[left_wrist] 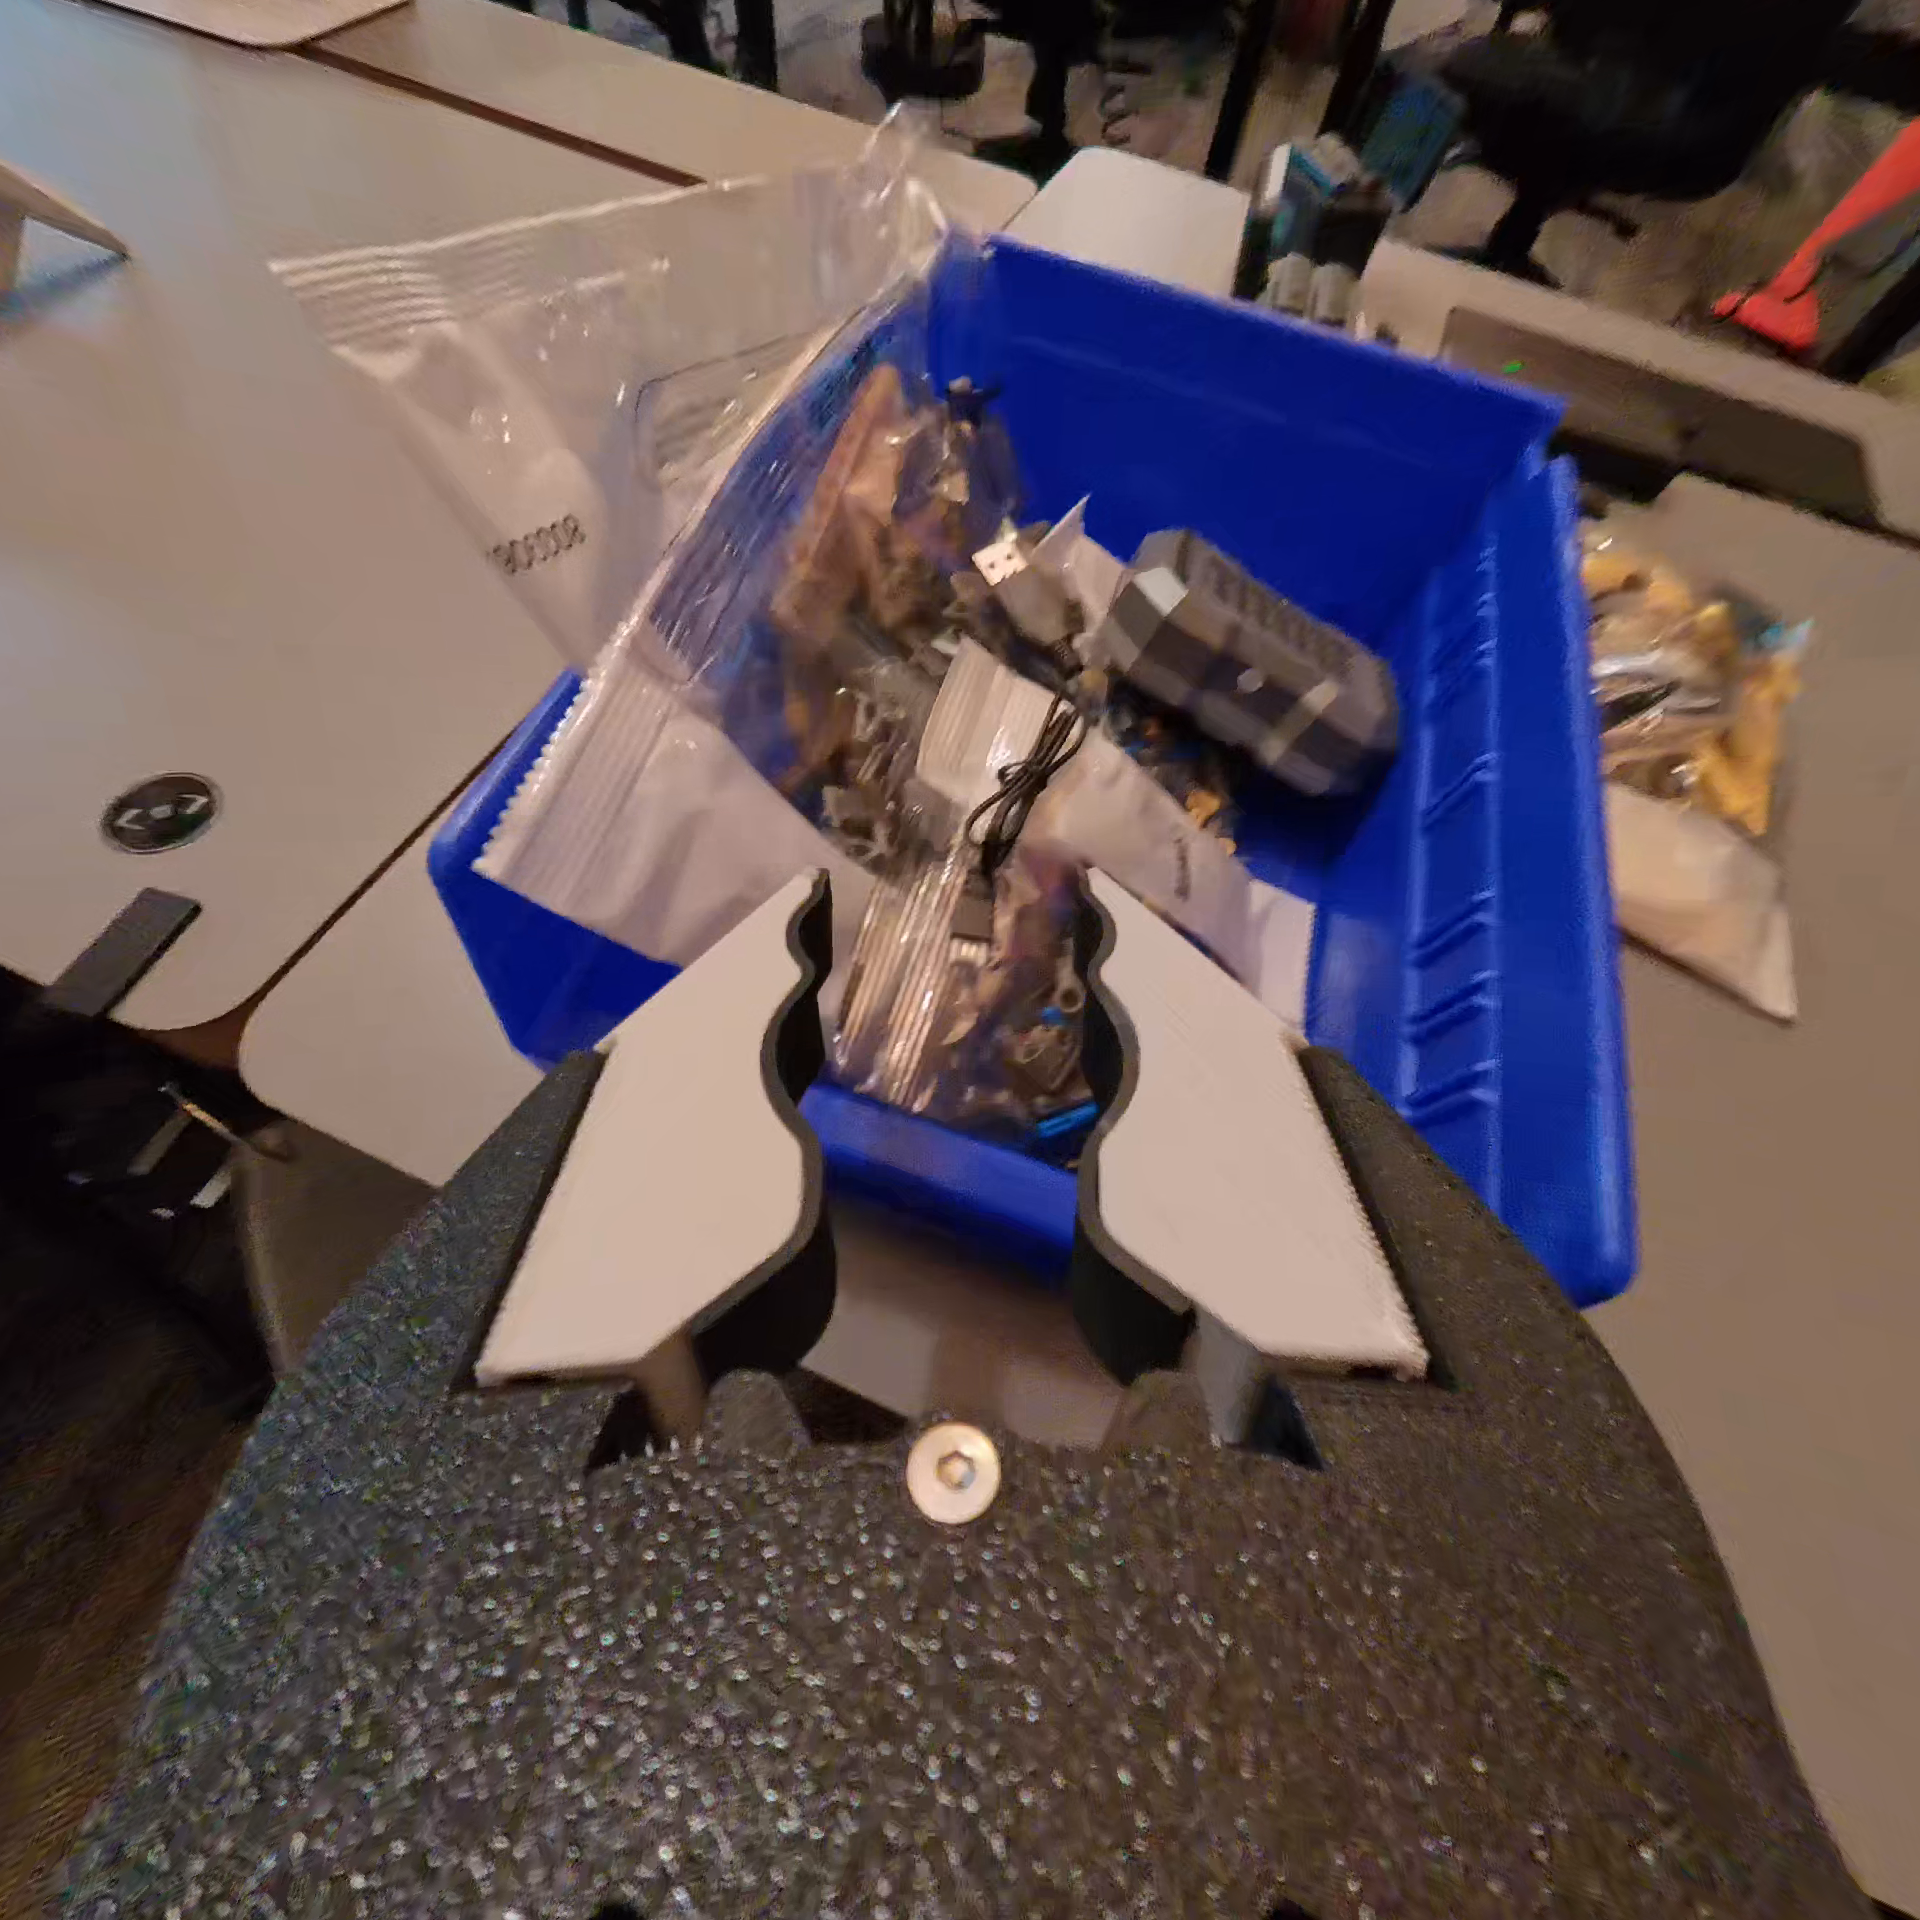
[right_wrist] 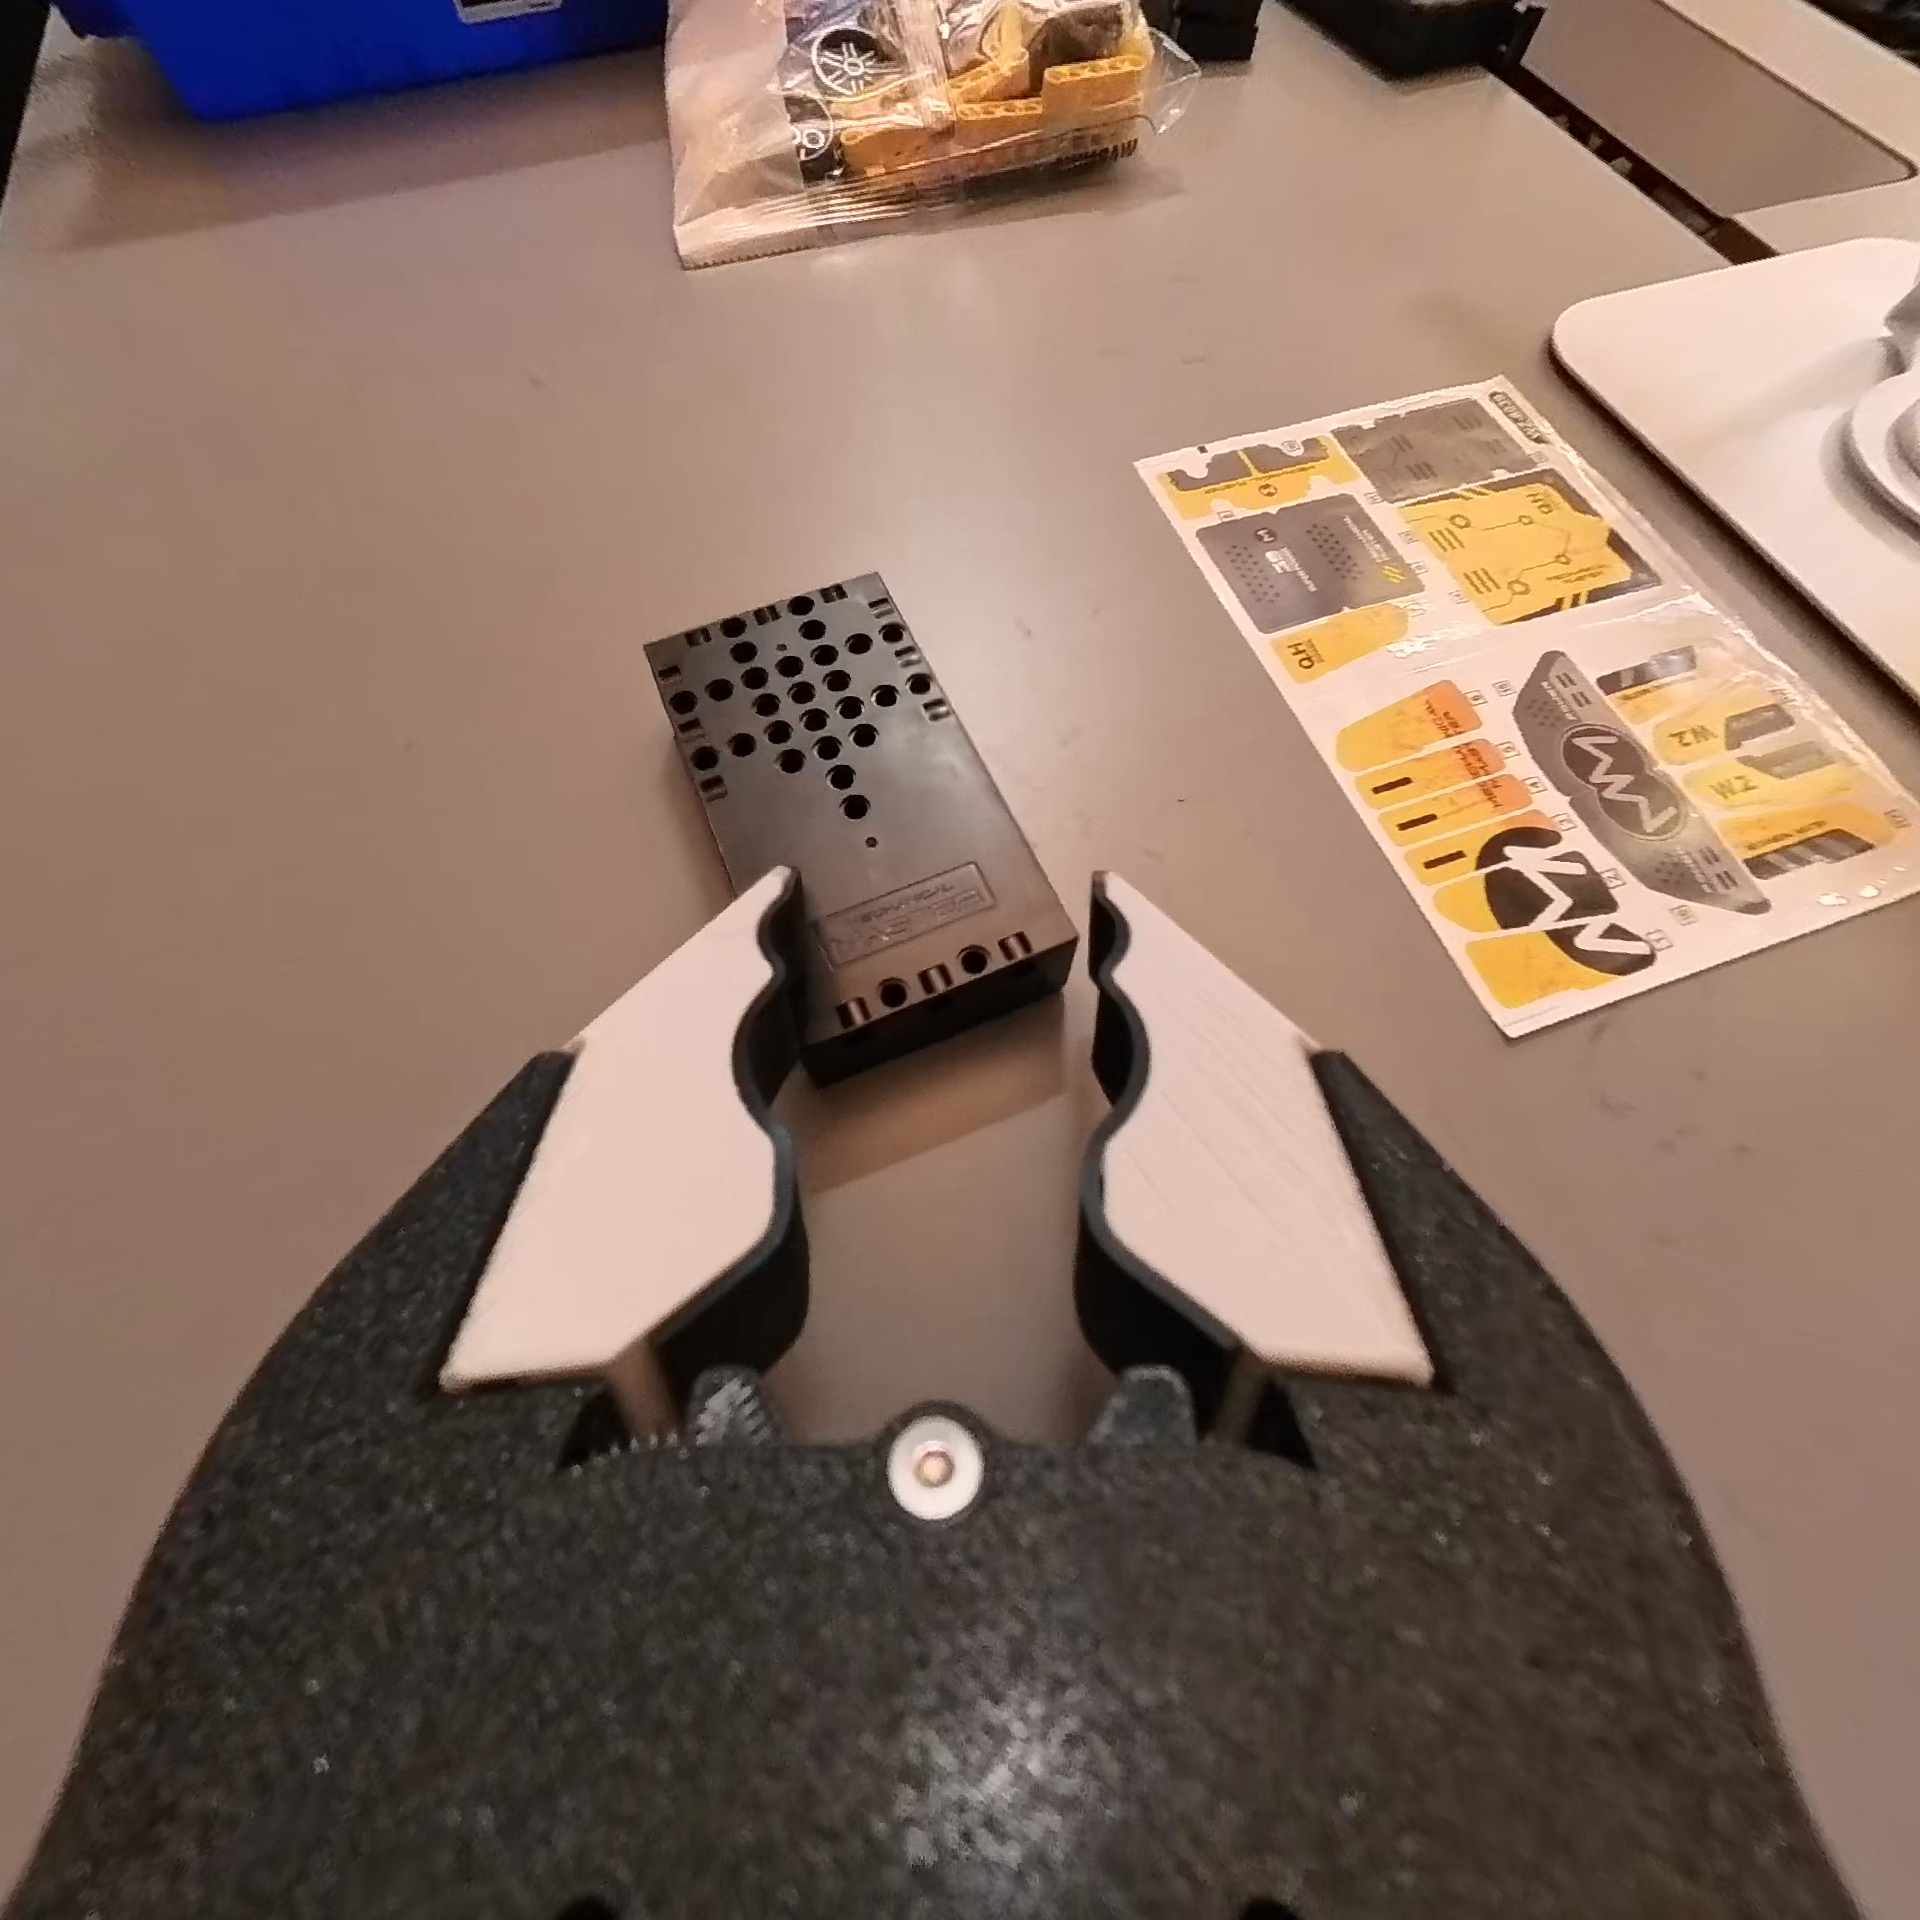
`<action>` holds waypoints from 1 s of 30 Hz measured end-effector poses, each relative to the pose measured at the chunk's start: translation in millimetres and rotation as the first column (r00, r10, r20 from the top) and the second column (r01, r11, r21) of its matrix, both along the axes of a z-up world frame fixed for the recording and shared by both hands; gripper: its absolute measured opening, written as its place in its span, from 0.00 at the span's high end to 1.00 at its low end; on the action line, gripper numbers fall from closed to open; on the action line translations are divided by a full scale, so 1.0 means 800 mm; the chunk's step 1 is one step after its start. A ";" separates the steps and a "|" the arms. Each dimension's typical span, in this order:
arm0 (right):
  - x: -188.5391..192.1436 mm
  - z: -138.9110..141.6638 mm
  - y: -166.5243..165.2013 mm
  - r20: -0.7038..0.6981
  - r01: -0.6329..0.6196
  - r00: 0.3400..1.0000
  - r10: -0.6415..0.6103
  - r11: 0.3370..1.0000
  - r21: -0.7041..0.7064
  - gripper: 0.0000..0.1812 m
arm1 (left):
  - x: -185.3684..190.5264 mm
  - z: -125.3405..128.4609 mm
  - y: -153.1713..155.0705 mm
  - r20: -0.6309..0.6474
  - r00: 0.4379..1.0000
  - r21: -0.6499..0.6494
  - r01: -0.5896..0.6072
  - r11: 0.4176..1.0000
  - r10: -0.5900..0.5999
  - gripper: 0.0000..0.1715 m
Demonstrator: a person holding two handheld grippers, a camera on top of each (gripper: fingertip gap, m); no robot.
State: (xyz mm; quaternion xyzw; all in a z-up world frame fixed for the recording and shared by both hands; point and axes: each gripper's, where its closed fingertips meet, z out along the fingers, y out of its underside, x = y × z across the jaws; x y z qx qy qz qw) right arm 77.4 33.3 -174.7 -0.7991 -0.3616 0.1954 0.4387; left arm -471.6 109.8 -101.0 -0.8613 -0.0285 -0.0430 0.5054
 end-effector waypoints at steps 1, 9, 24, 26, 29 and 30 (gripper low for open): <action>0.001 0.000 0.002 0.002 0.012 1.000 -0.012 1.000 0.002 0.70 | -0.005 -0.005 -0.001 -0.031 0.999 -0.001 -0.011 1.000 0.011 0.73; 0.014 0.004 0.013 0.054 0.110 0.992 -0.115 0.990 0.085 0.70 | 0.020 -0.056 0.004 -0.078 0.976 -0.179 0.185 0.966 -0.201 0.72; 0.018 0.004 0.020 0.037 0.187 0.981 -0.190 0.980 0.064 0.70 | 0.066 -0.005 -0.014 0.195 0.858 0.070 0.472 0.879 -0.476 0.99; 0.018 0.004 0.020 0.038 0.188 0.981 -0.191 0.980 0.067 0.70 | 0.068 0.012 -0.013 0.190 0.857 0.117 0.465 0.878 -0.479 1.00; 0.018 0.004 0.020 0.043 0.188 0.981 -0.192 0.979 0.075 0.70 | 0.069 0.046 -0.014 0.149 0.864 0.196 0.451 0.871 -0.481 1.00; 0.018 0.004 0.020 0.047 0.188 0.980 -0.192 0.979 0.080 0.70 | 0.070 0.059 -0.015 0.137 0.866 0.225 0.445 0.866 -0.481 1.00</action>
